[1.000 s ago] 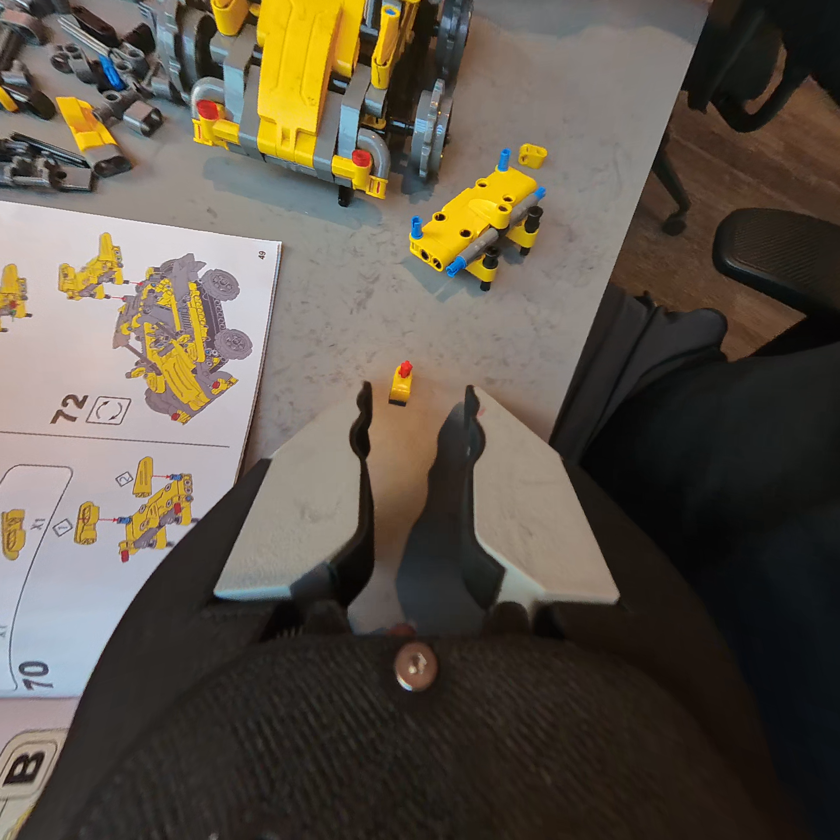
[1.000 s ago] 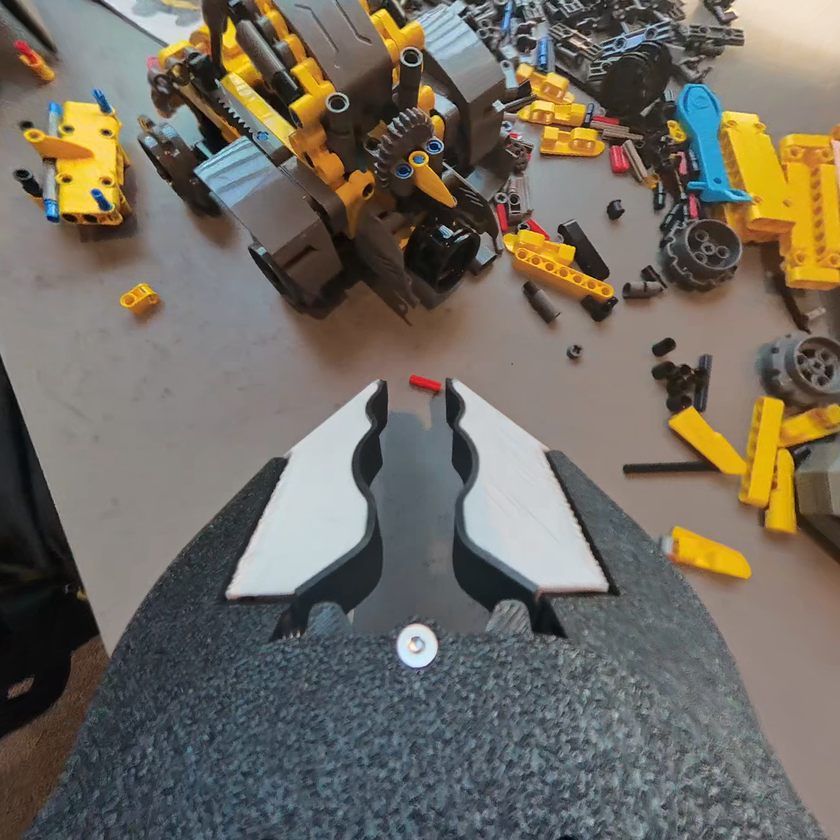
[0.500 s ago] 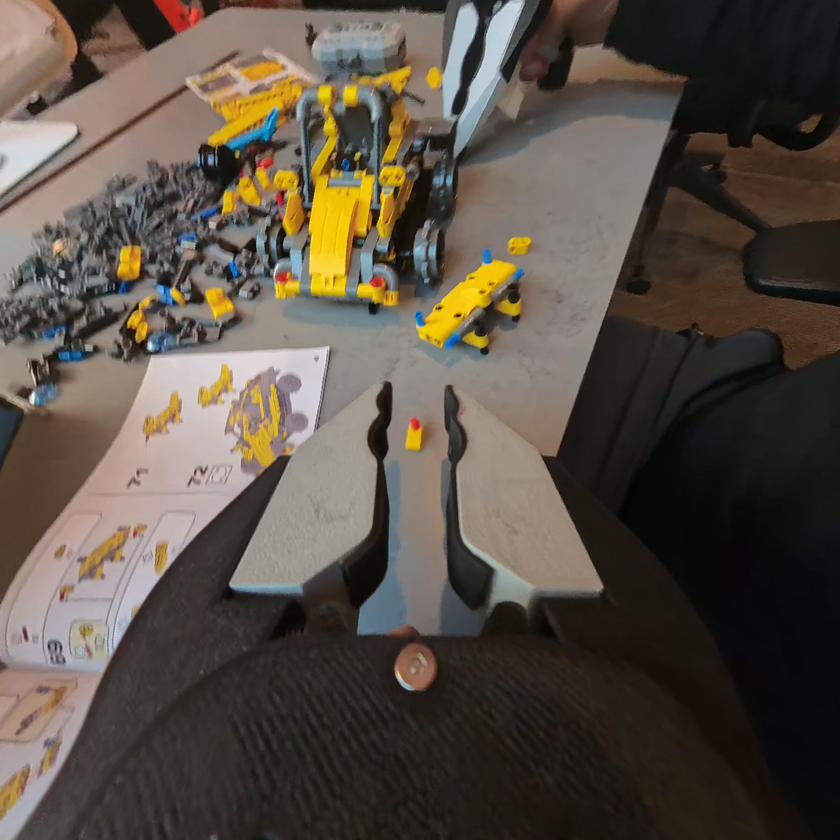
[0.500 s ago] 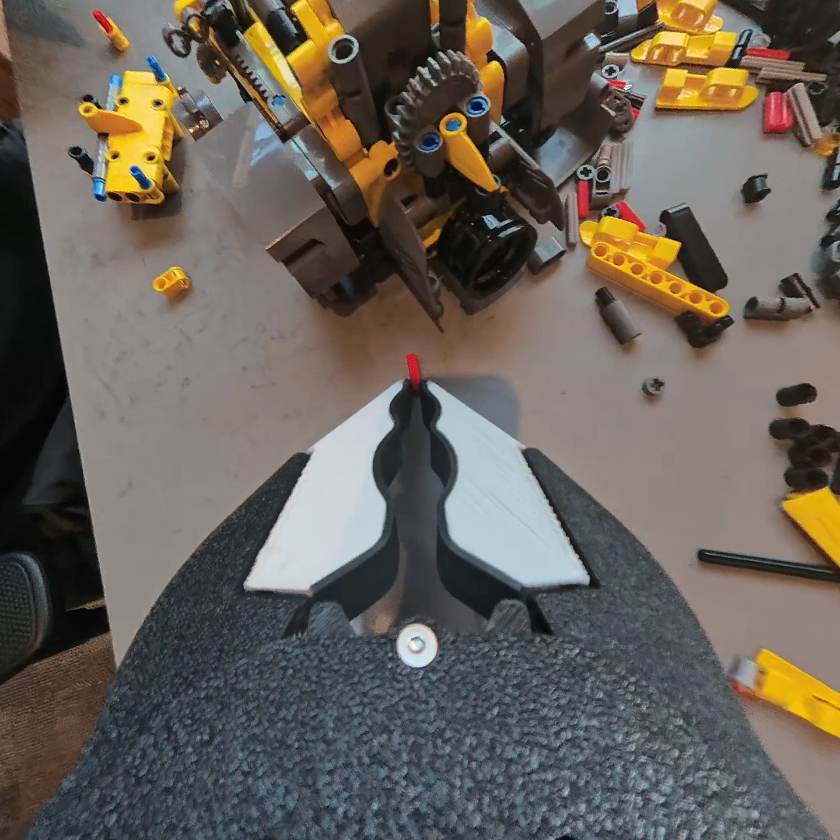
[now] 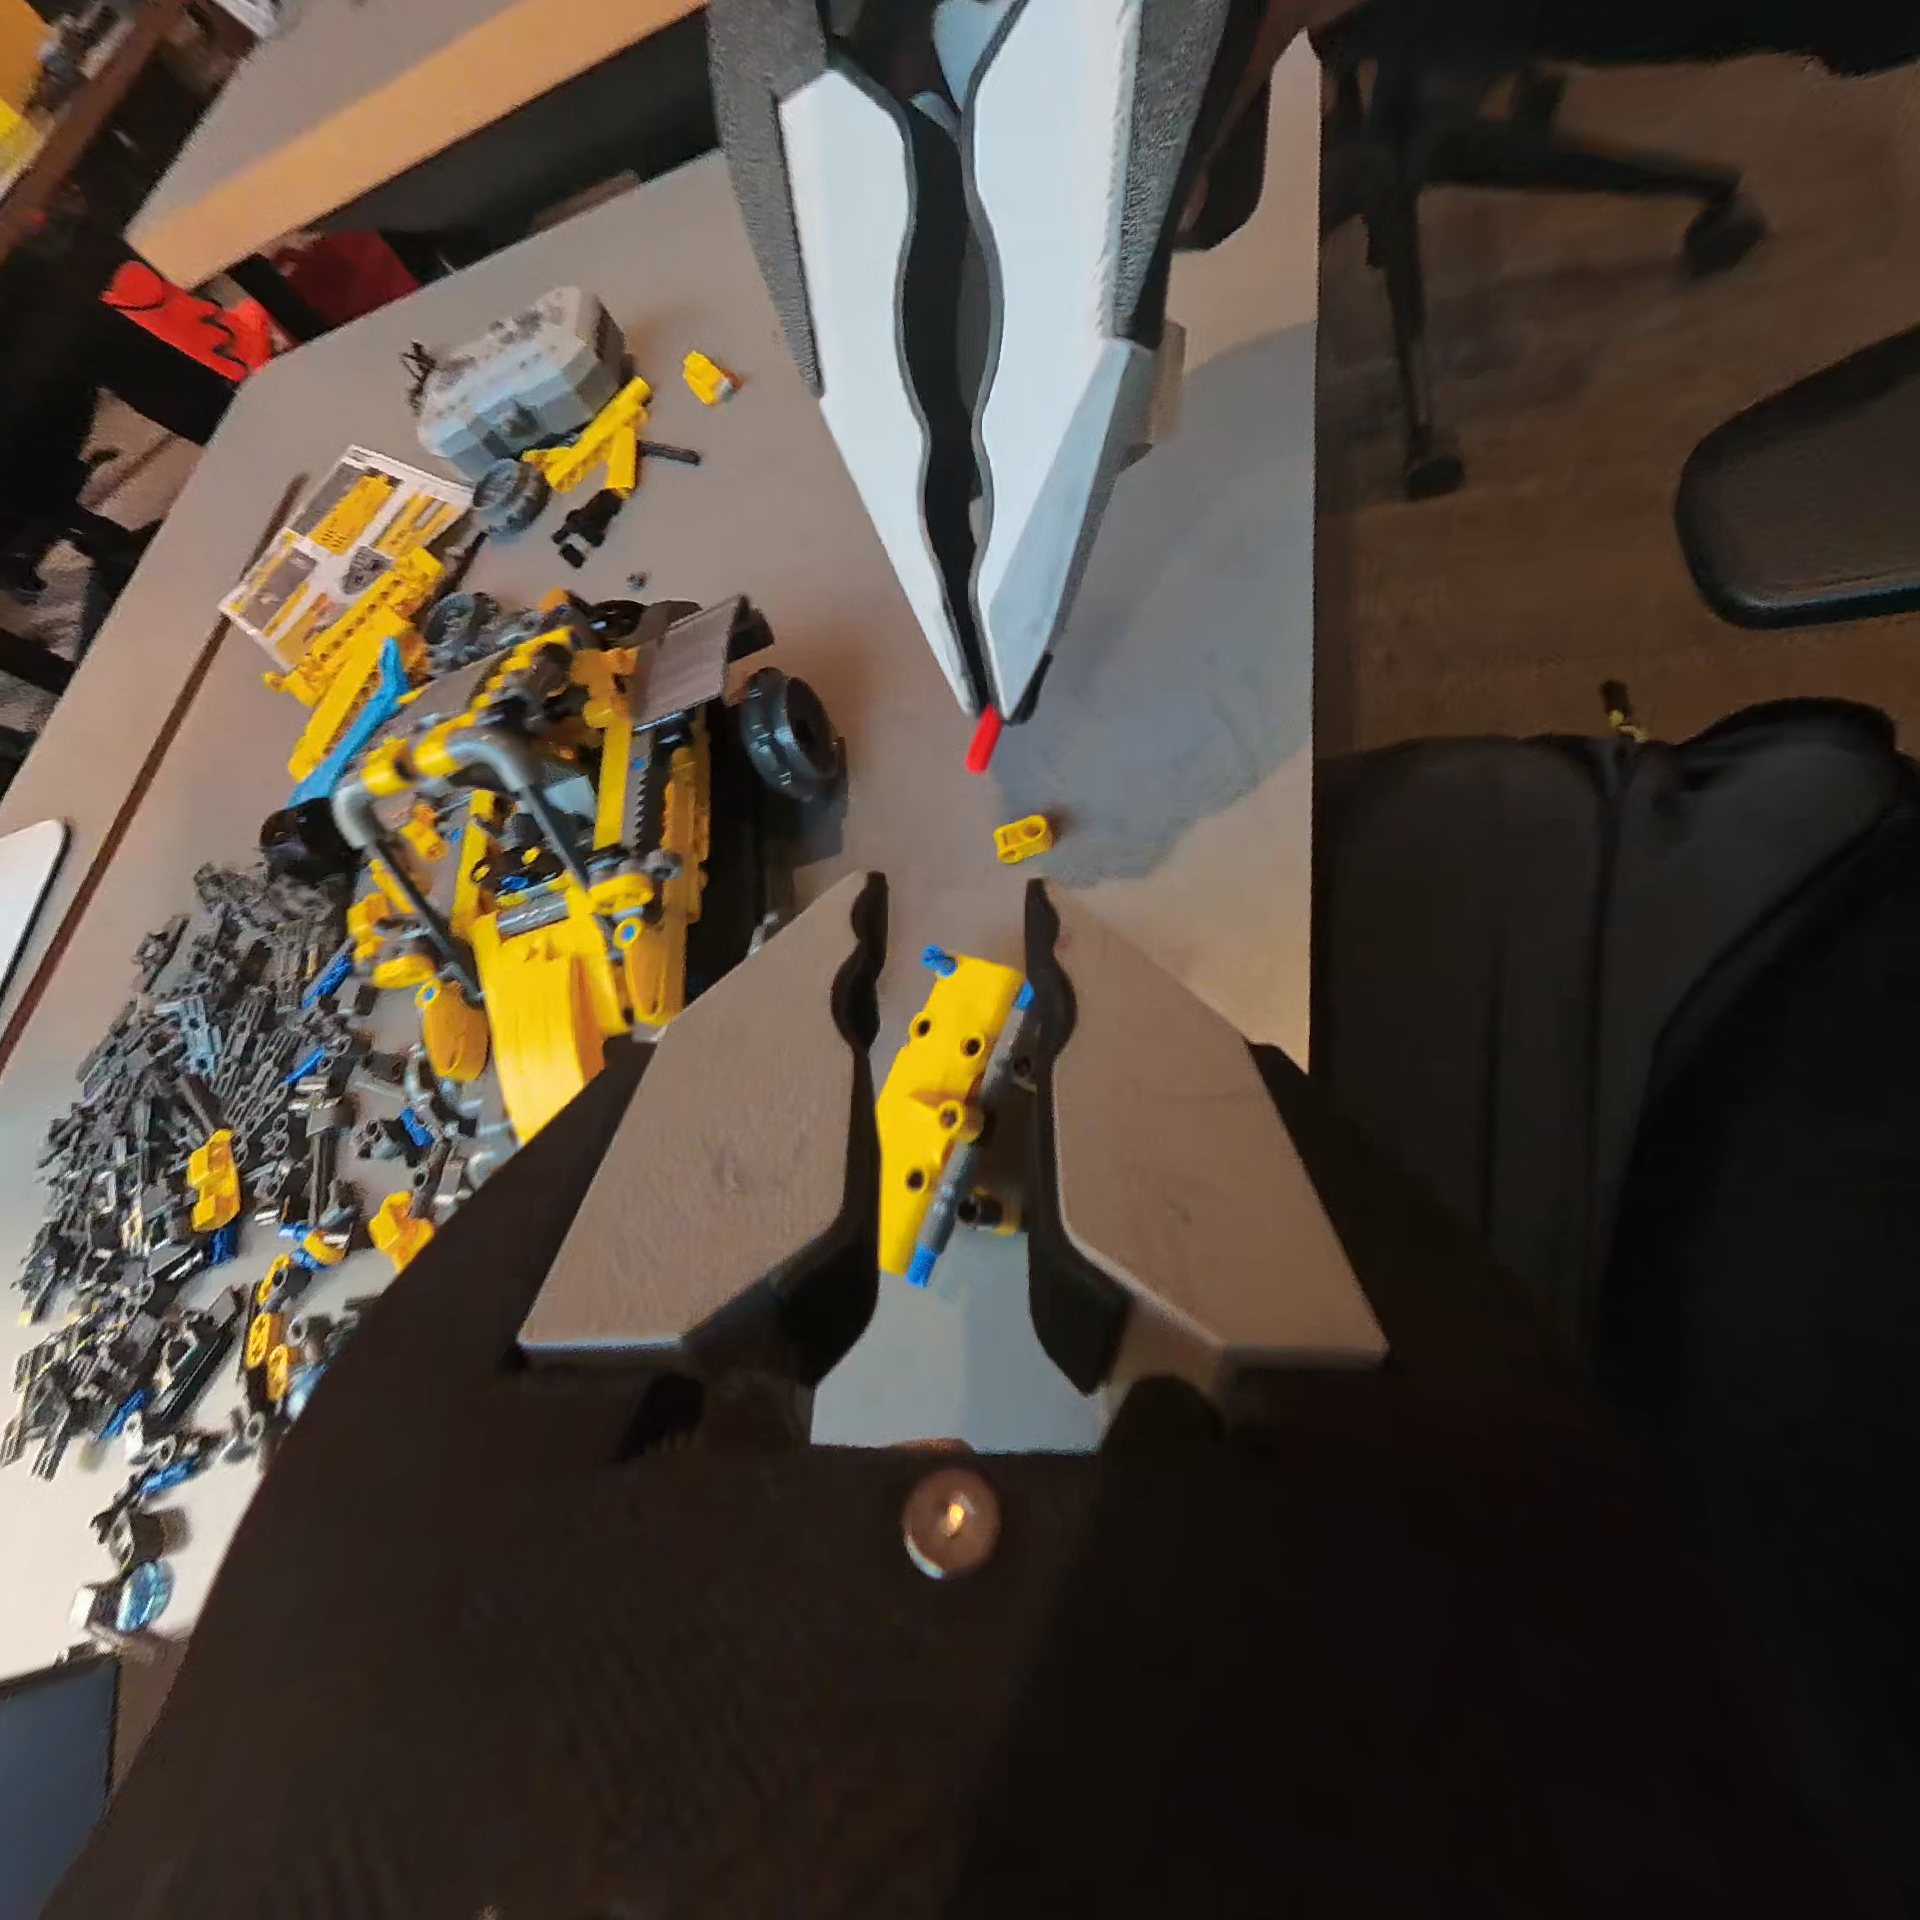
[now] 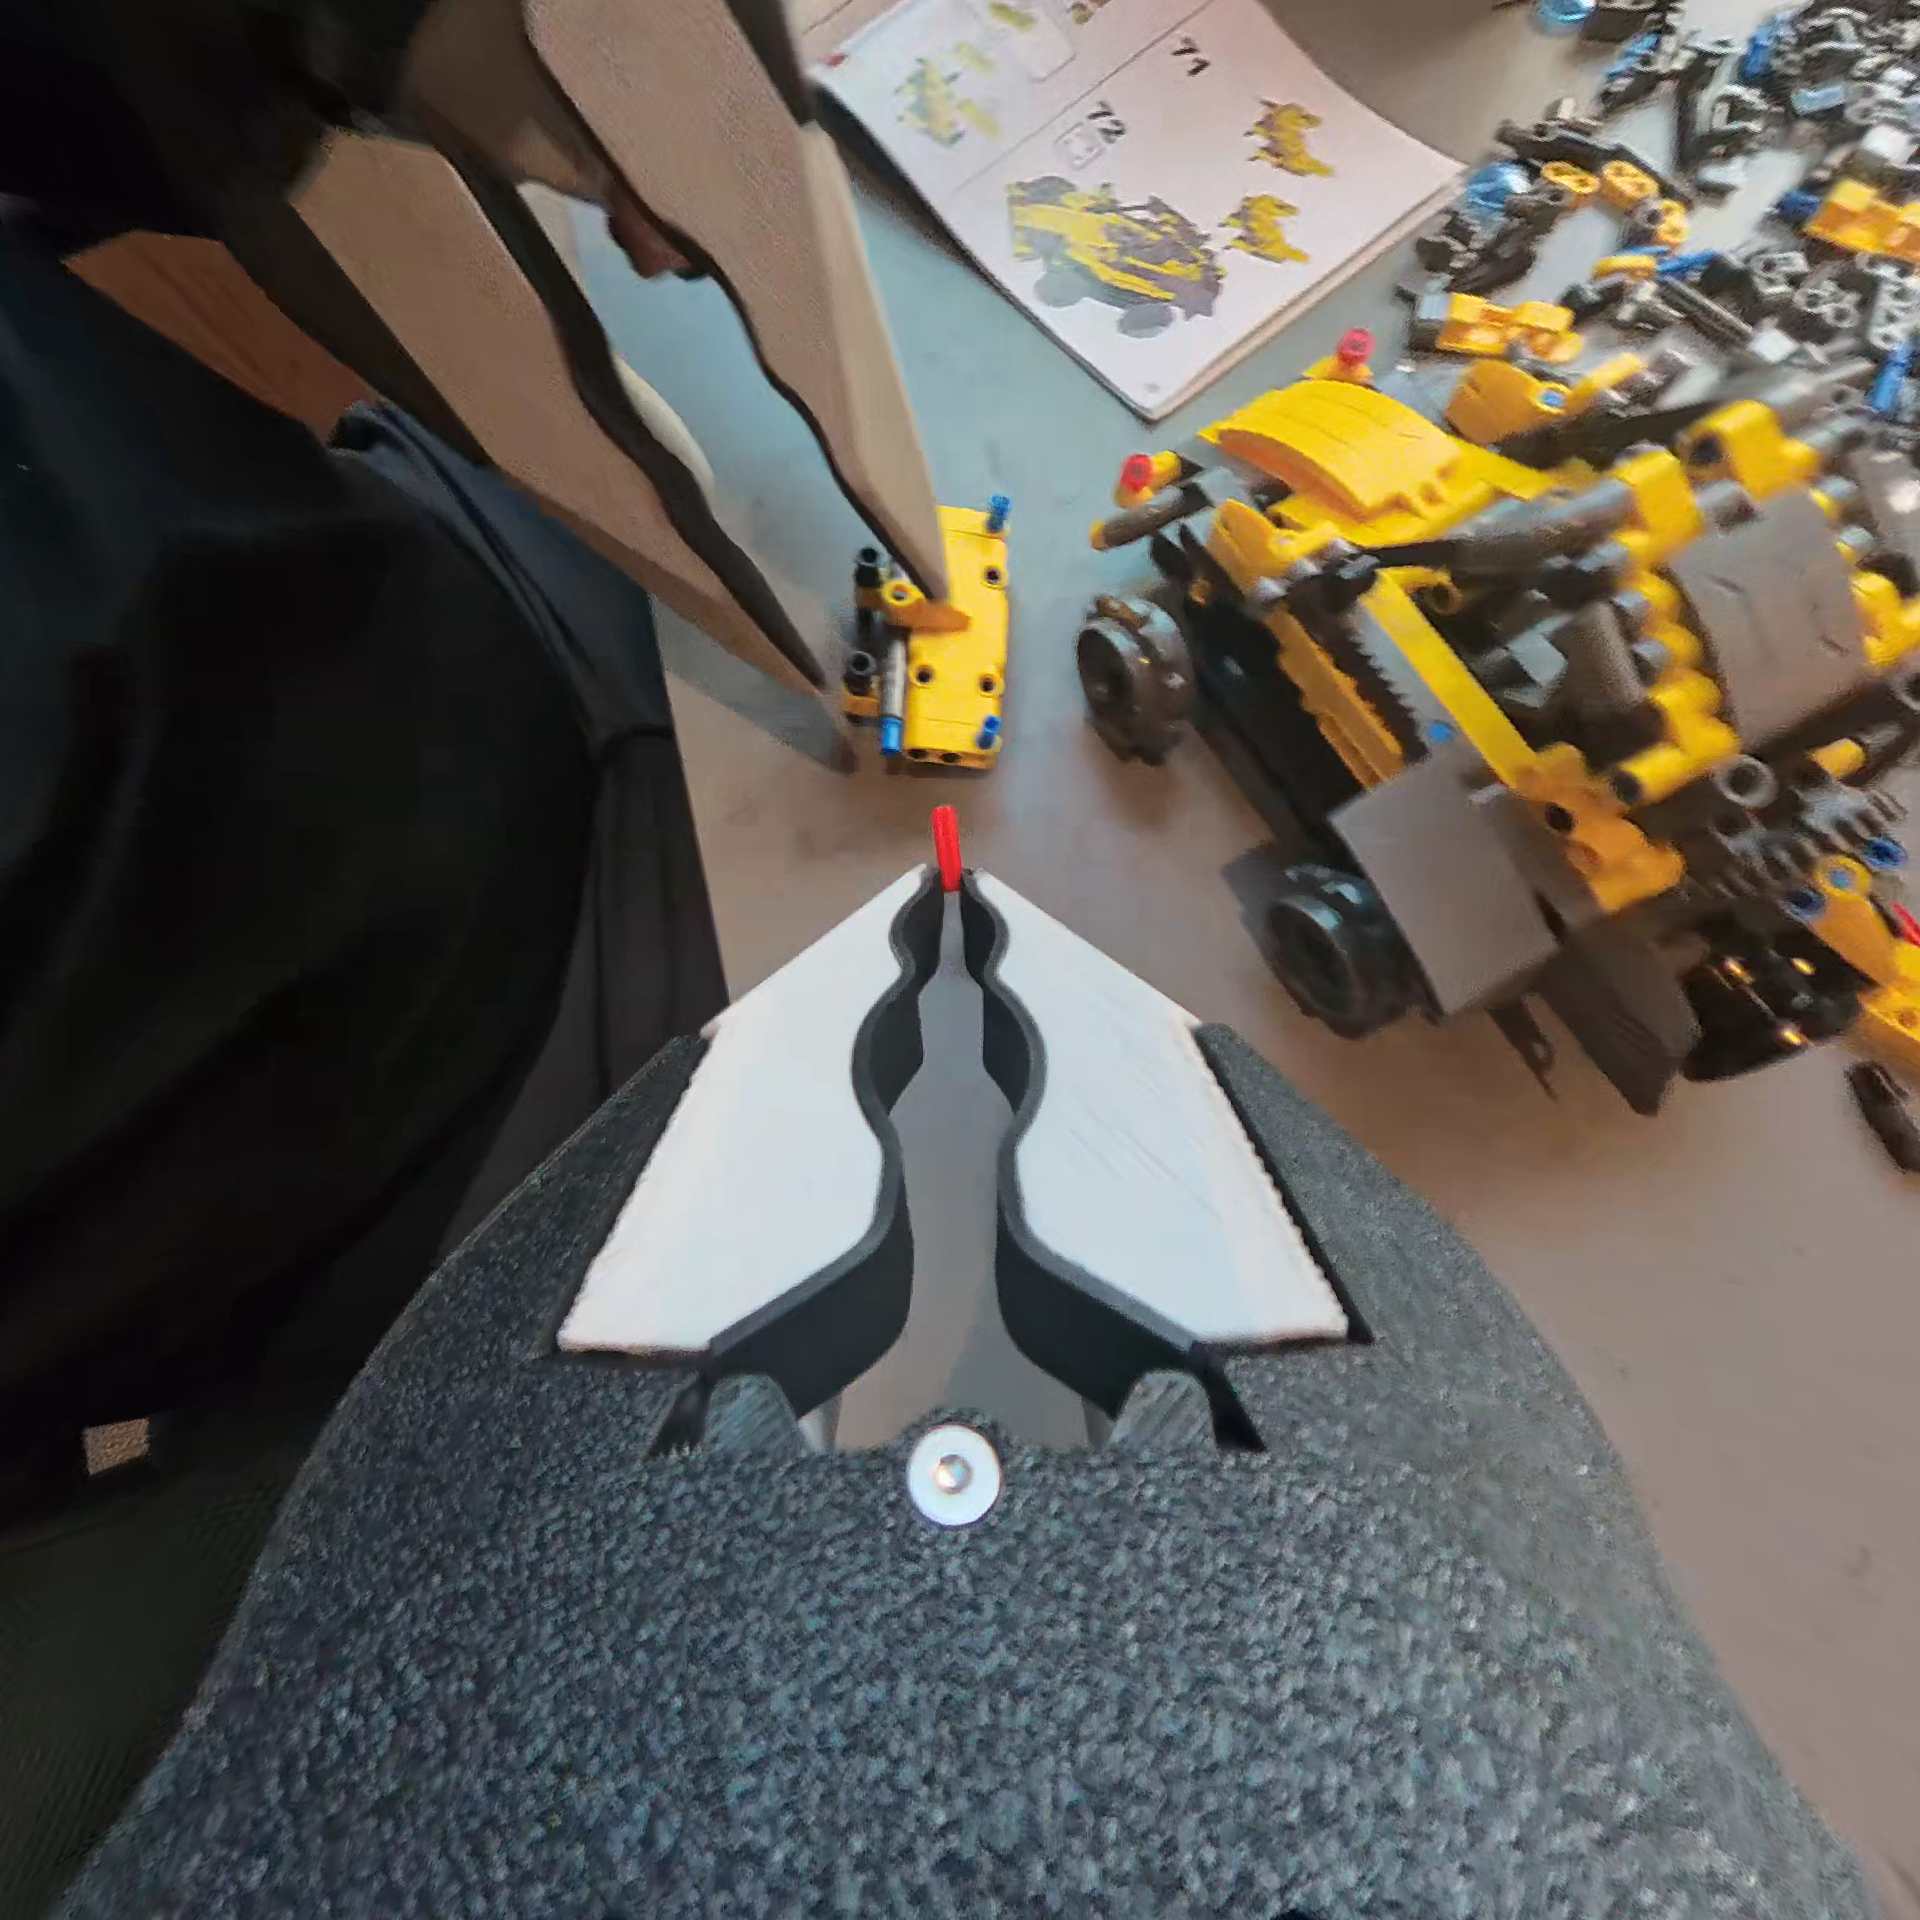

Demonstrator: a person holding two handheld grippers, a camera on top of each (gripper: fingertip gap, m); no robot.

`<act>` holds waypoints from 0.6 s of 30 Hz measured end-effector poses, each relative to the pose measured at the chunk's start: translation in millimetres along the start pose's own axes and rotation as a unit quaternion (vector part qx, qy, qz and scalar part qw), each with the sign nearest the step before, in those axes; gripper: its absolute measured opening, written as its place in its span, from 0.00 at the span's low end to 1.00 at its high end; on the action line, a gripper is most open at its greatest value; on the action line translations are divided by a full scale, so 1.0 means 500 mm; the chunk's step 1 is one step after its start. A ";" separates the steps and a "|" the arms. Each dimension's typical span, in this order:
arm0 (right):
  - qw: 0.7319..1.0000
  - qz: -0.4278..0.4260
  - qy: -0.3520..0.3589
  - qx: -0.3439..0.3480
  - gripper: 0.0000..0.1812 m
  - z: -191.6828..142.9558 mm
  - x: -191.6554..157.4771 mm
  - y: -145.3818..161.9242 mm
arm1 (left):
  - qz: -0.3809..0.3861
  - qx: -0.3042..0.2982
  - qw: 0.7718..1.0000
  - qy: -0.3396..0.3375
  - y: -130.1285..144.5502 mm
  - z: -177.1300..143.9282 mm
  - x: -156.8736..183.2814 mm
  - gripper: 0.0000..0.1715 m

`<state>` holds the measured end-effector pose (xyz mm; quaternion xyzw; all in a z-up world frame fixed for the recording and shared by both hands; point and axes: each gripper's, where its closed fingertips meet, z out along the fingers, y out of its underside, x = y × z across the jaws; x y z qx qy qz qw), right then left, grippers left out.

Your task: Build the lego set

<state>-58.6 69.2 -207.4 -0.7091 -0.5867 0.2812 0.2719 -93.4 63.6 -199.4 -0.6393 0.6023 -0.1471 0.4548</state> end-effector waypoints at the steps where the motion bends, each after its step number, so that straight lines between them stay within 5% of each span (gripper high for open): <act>1: 1.000 -0.003 -0.005 -0.004 0.02 0.005 -0.010 -0.004 | 0.003 -0.008 1.000 0.006 0.000 0.012 0.005 0.14; 18: 0.999 0.019 -0.038 -0.001 0.02 0.040 -0.047 0.002 | 0.056 -0.025 0.998 0.016 0.007 0.046 0.050 0.01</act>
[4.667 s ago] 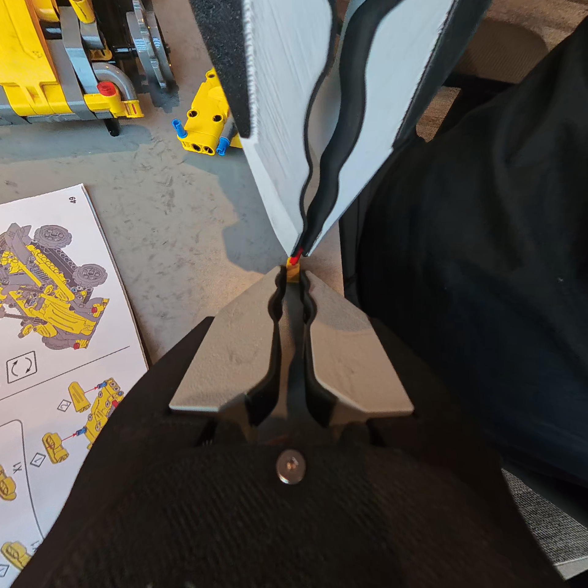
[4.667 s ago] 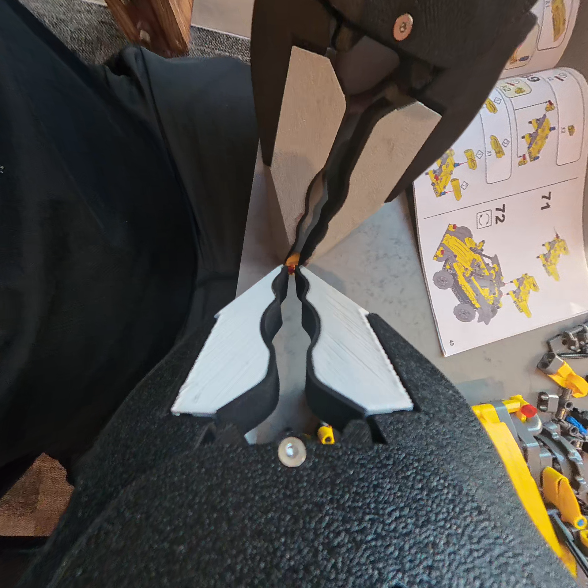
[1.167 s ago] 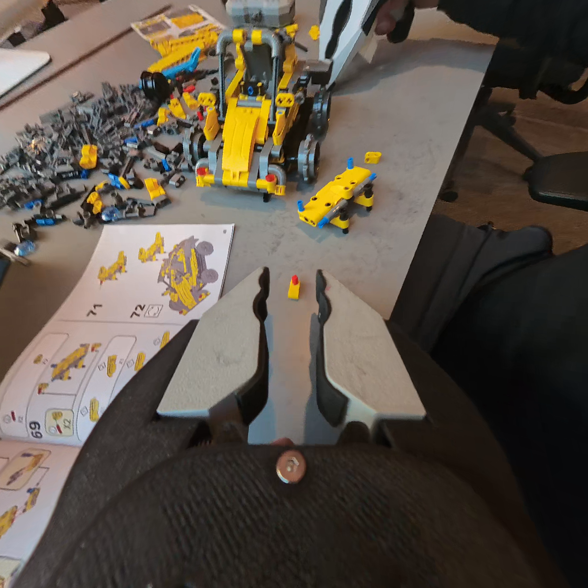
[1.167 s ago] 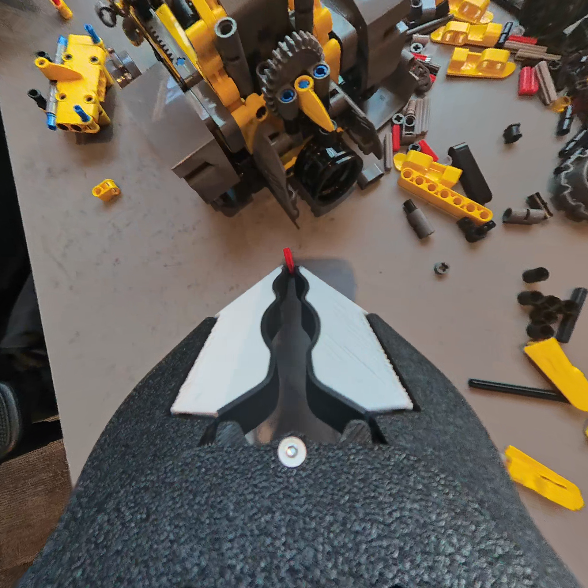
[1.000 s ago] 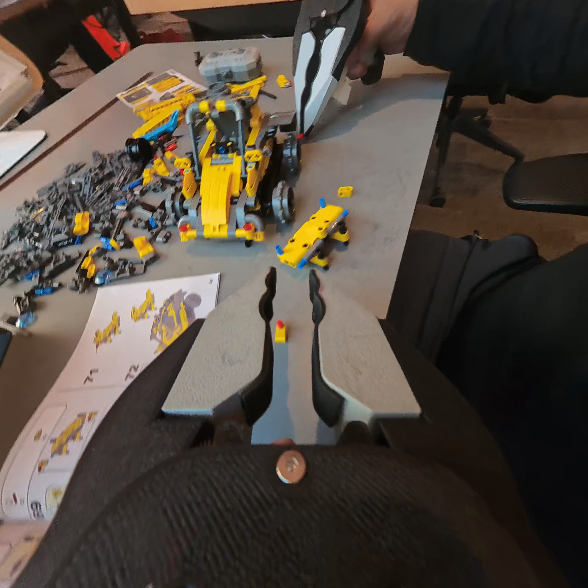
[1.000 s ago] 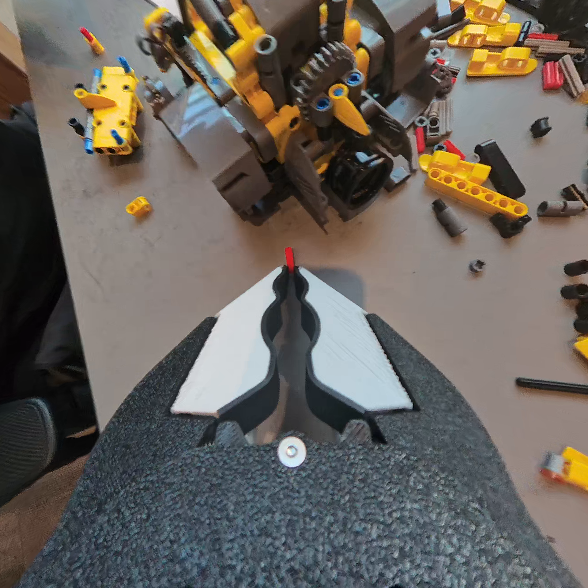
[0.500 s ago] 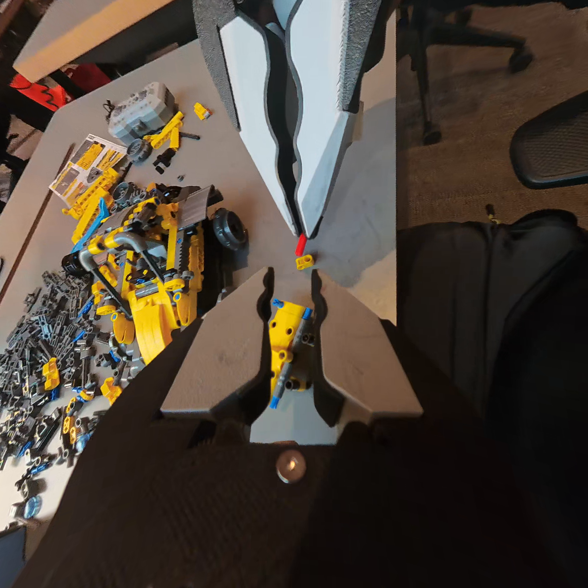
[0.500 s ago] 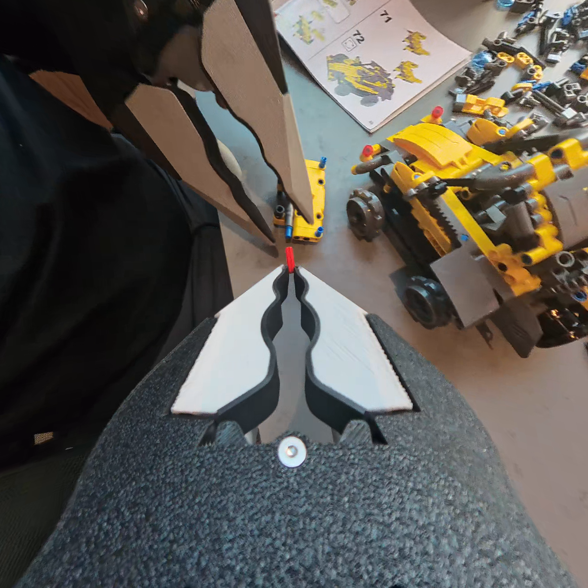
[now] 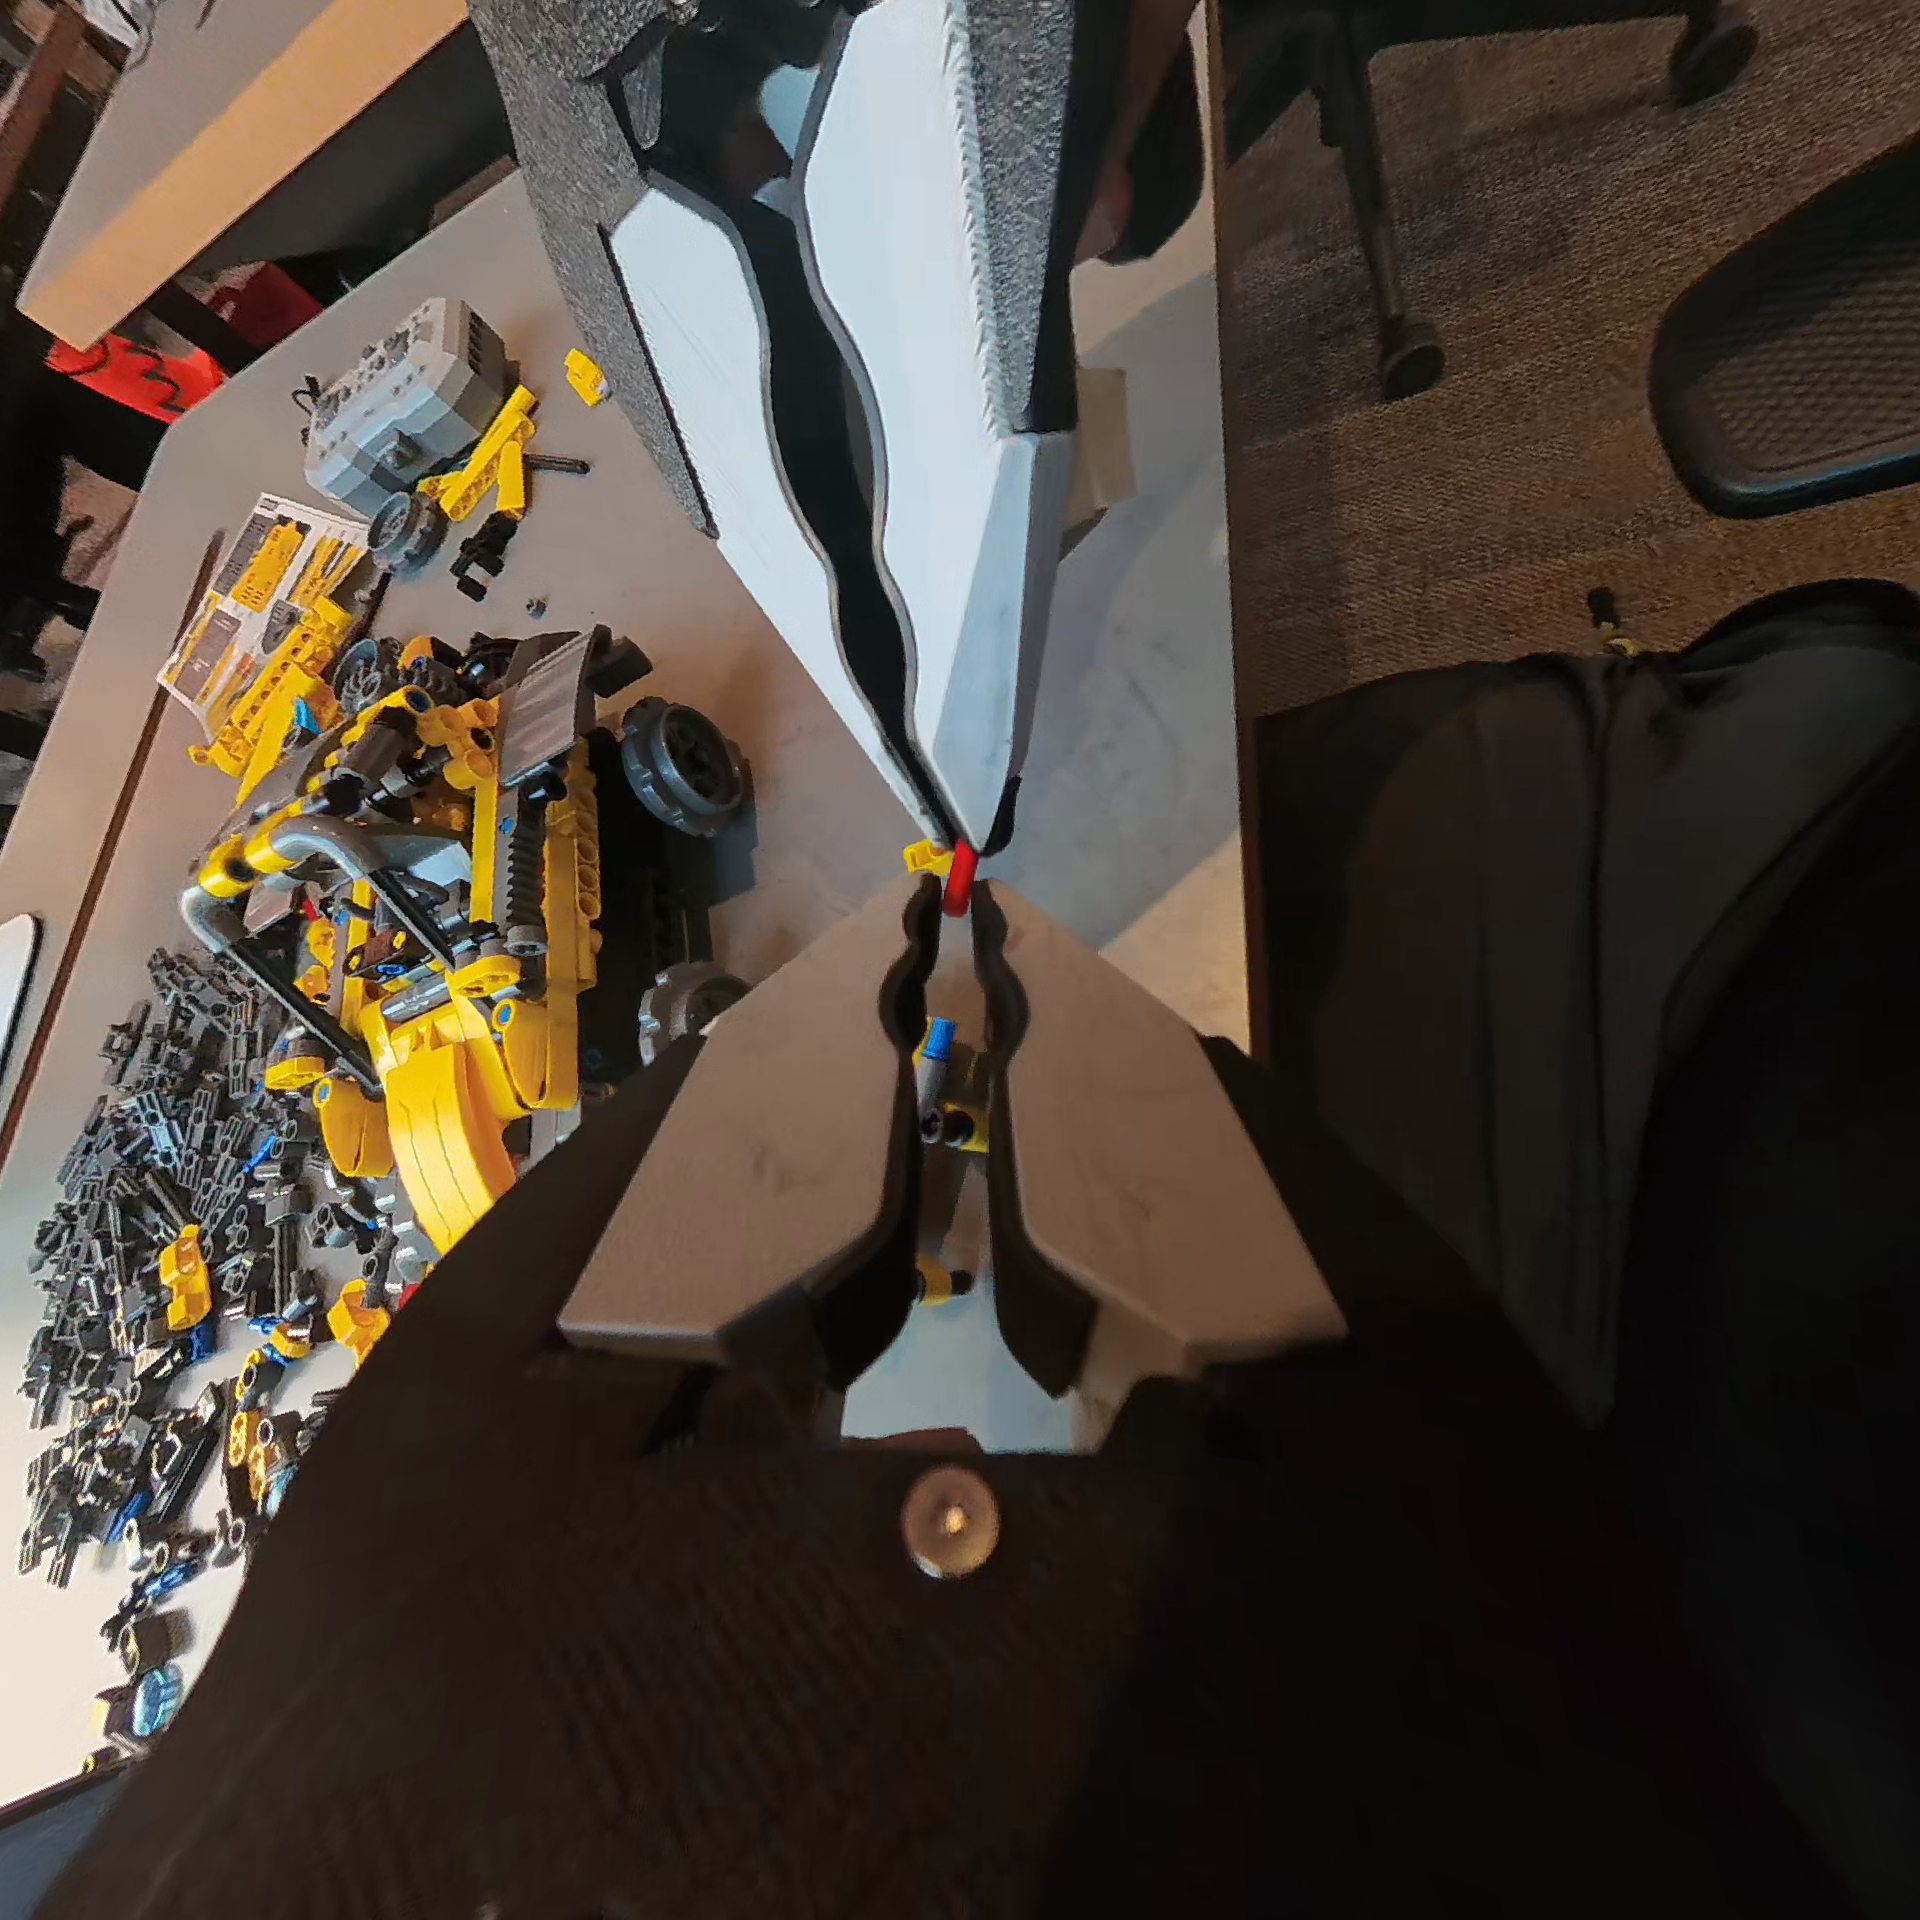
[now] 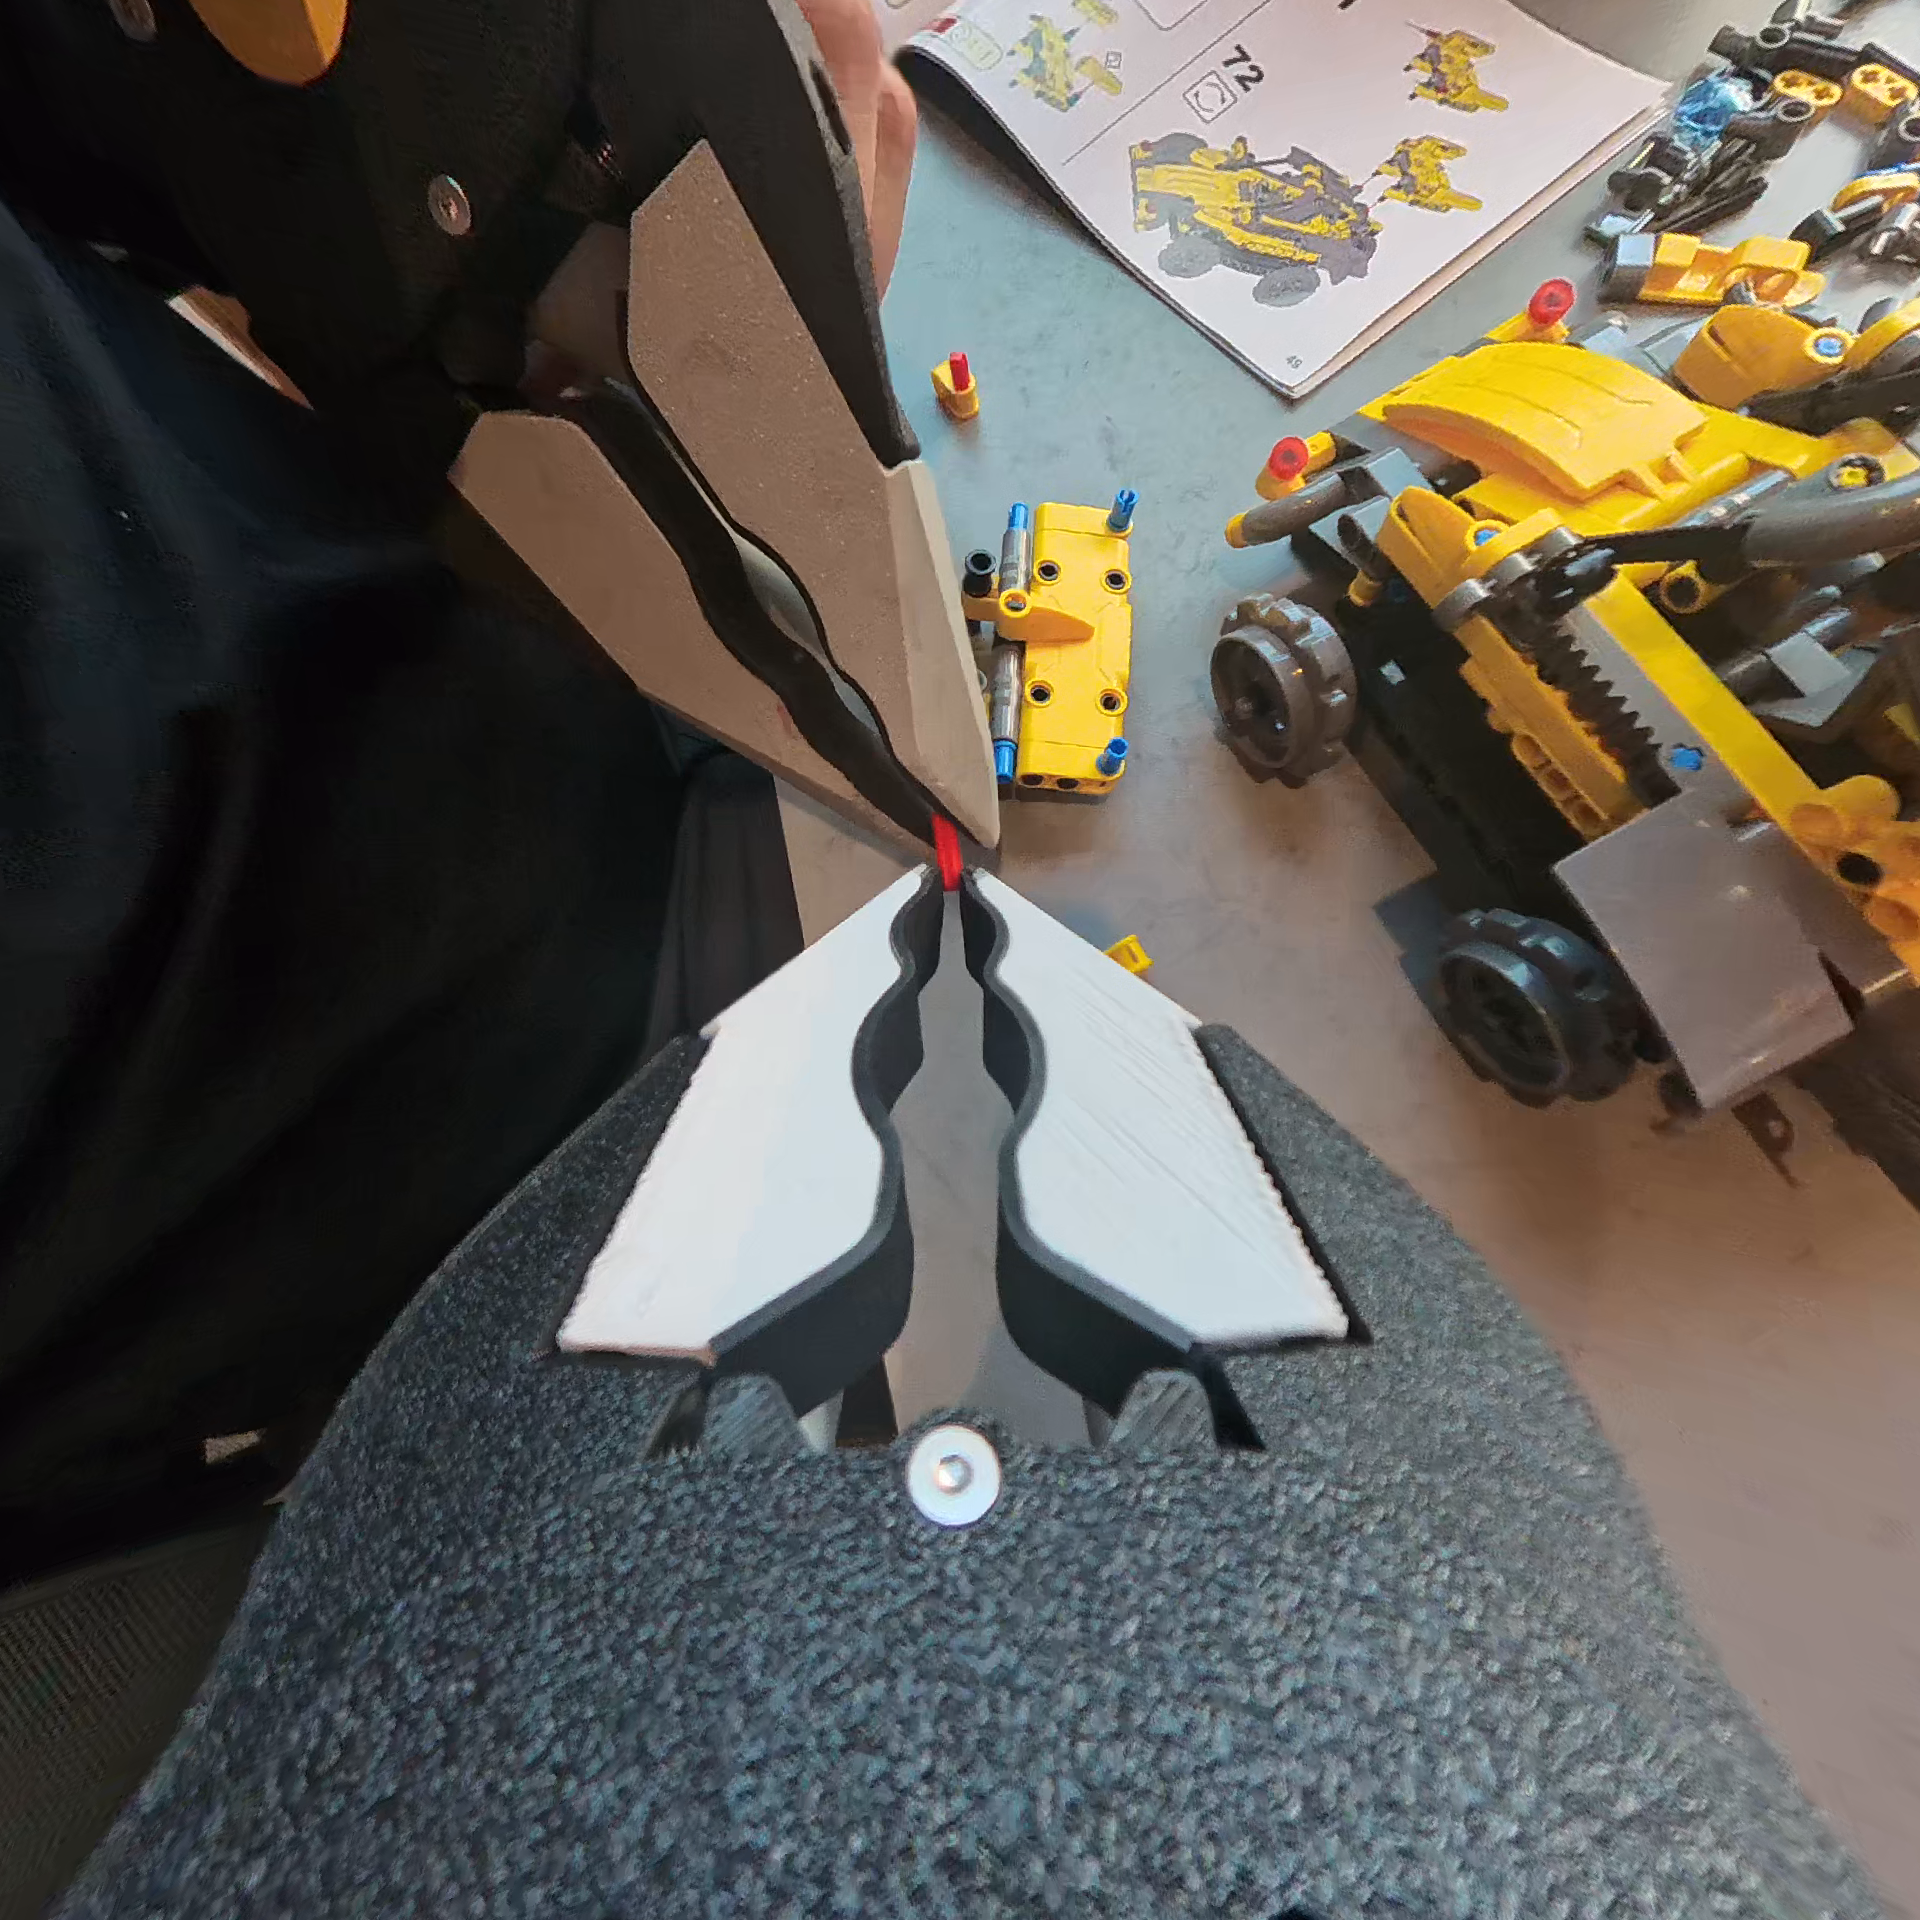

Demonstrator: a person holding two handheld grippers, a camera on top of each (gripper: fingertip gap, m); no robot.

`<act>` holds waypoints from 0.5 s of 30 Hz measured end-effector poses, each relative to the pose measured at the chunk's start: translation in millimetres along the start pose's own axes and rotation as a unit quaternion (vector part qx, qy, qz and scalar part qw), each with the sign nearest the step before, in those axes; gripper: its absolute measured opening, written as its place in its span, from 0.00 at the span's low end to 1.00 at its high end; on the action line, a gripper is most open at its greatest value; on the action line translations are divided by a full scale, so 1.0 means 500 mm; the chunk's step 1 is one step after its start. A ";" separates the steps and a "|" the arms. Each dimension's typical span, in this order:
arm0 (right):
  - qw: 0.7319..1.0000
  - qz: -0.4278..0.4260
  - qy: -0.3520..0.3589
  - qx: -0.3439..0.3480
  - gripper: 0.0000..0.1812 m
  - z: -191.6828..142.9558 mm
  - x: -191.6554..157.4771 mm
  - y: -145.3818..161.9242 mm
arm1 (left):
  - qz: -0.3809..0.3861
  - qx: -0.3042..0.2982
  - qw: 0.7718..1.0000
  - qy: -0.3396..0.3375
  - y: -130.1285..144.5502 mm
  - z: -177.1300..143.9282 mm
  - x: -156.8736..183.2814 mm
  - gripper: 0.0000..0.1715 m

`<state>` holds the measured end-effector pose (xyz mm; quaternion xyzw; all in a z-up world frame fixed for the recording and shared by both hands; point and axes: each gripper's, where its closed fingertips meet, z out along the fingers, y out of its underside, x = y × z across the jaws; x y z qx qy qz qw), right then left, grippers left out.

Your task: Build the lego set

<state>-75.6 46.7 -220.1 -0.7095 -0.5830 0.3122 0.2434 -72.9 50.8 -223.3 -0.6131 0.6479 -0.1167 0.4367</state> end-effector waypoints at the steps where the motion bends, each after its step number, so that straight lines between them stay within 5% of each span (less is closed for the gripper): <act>1: 1.000 0.005 -0.004 0.006 0.02 0.002 -0.002 -0.001 | 0.003 0.002 1.000 -0.003 0.001 0.000 0.002 0.01; 6: 0.999 0.021 -0.002 0.024 0.02 0.013 -0.004 -0.003 | 0.004 -0.012 1.000 -0.016 0.018 -0.003 0.008 0.00; 15: 0.977 0.042 0.208 -0.014 0.10 0.001 0.068 0.057 | -0.104 -0.019 0.994 0.012 0.065 -0.059 0.020 0.01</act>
